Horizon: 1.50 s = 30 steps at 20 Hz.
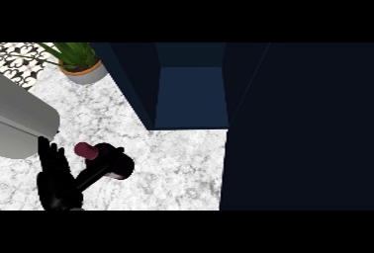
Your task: Pick up the wine, place it into the cabinet and close the cabinet
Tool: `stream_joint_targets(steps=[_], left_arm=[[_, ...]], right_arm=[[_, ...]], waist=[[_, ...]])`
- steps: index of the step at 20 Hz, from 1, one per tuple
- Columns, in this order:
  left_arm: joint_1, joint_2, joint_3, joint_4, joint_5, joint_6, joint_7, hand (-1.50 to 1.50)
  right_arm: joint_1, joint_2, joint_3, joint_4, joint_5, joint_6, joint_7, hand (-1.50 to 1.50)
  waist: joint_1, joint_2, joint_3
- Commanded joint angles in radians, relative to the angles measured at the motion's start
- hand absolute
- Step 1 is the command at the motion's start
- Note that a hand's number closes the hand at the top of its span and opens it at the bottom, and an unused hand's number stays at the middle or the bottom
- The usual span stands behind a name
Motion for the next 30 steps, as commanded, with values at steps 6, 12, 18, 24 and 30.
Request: stream_joint_targets(steps=[6, 12, 18, 24, 30], left_arm=[[0.028, -0.081, 0.045, 0.216, 0.2, -0.137, -0.327, -1.5], [0.046, -0.082, 0.012, 0.33, 0.313, -0.17, -0.509, -1.5], [-0.027, -0.082, 0.067, 0.421, 0.452, -0.206, -0.601, -1.5], [-0.074, -0.08, 0.155, 0.493, 0.571, -0.317, -0.684, -1.5], [-0.111, -0.082, 0.042, 0.574, 0.782, -0.299, -0.858, -1.5]], right_arm=[[0.042, -0.012, 0.0, -0.226, -0.054, -0.016, 0.093, -1.5], [0.071, -0.02, 0.002, -0.243, -0.045, -0.016, 0.079, -1.5], [0.059, -0.047, -0.07, -0.234, -0.118, 0.012, 0.07, -1.5], [0.065, -0.026, 0.035, -0.263, -0.017, -0.031, 0.091, -1.5], [0.034, -0.038, -0.011, -0.24, -0.069, -0.018, 0.104, -1.5]], waist=[[0.004, 0.001, 0.001], [0.003, 0.0, 0.001], [0.002, 0.002, 0.002], [-0.003, -0.001, 0.001], [0.0, 0.001, 0.001]])
